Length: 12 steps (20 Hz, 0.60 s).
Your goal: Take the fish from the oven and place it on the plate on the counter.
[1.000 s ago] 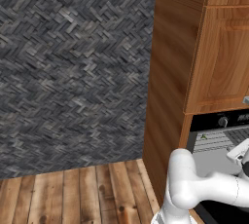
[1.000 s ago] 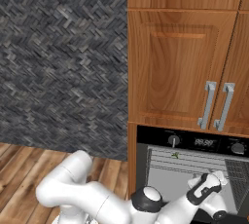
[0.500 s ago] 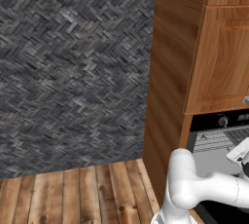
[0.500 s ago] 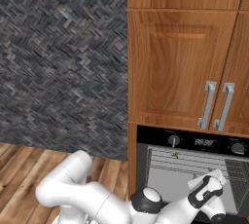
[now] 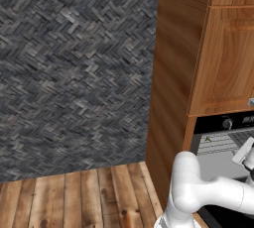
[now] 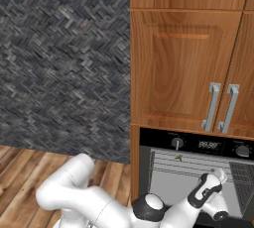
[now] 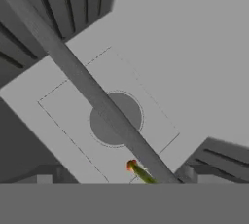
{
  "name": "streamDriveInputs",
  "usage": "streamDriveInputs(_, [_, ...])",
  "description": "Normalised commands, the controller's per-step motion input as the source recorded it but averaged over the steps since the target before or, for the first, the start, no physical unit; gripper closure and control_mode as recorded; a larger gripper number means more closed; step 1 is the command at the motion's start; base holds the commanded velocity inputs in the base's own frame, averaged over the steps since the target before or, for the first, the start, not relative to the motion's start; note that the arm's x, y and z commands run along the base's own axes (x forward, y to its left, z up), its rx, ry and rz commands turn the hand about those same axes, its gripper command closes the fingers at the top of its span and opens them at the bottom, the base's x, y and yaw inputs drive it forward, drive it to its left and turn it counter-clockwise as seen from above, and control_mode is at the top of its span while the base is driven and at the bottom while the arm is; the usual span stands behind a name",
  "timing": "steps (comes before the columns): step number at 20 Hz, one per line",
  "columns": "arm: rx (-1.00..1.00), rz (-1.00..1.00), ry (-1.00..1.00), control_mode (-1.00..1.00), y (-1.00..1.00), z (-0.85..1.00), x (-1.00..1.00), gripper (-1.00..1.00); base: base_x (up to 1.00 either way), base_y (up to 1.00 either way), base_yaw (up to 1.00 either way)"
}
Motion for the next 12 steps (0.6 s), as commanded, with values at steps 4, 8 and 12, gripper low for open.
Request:
streamDriveInputs(4, [-0.10, 0.04, 0.00, -1.00, 0.00, -1.00, -0.01, -1.00, 0.00, 0.00, 0.00])
streamDriveInputs(8, [-0.02, 0.04, -0.10, -1.00, 0.00, -0.82, 0.00, -1.00, 0.00, 0.00, 0.00])
streamDriveInputs(12, [0.00, 0.03, -0.16, -1.00, 0.00, -0.70, 0.08, -1.00, 0.00, 0.00, 0.00])
